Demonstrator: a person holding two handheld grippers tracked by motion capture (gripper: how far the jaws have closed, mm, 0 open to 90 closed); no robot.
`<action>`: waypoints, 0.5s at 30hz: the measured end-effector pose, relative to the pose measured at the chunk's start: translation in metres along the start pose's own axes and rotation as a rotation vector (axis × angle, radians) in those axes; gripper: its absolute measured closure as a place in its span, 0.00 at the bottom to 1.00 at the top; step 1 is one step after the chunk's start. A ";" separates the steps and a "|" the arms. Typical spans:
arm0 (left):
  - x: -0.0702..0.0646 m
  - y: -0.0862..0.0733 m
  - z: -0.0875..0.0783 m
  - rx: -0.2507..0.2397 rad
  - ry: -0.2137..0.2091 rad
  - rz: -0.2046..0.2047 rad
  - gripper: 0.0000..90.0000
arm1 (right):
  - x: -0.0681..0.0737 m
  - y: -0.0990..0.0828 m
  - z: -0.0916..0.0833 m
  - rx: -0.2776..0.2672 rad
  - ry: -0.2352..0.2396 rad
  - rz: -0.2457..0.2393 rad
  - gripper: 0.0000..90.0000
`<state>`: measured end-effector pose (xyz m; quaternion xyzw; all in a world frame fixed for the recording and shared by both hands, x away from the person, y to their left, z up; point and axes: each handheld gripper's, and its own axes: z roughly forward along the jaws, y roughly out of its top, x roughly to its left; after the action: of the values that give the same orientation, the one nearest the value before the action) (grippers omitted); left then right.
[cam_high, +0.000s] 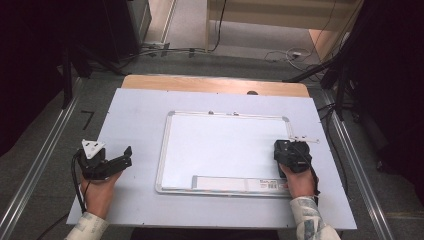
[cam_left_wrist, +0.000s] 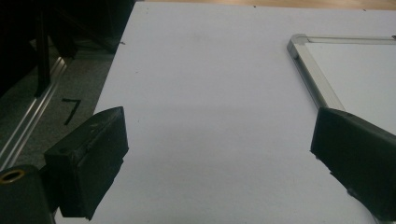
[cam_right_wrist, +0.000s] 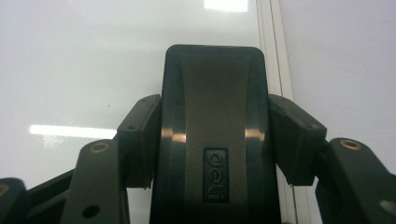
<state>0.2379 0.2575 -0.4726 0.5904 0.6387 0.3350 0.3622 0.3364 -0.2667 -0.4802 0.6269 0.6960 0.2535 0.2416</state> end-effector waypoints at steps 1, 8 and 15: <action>0.000 0.000 0.000 0.000 -0.001 -0.001 0.05 | 0.000 0.000 0.000 0.002 0.006 0.001 0.38; 0.000 0.000 0.000 0.000 0.000 -0.001 0.05 | -0.002 0.001 -0.006 -0.044 0.049 0.007 0.25; 0.000 0.000 0.000 0.001 -0.001 -0.002 0.05 | 0.001 0.004 -0.016 -0.082 0.076 -0.009 0.23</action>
<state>0.2380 0.2578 -0.4728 0.5900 0.6394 0.3342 0.3624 0.3289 -0.2661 -0.4659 0.6030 0.6966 0.3044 0.2418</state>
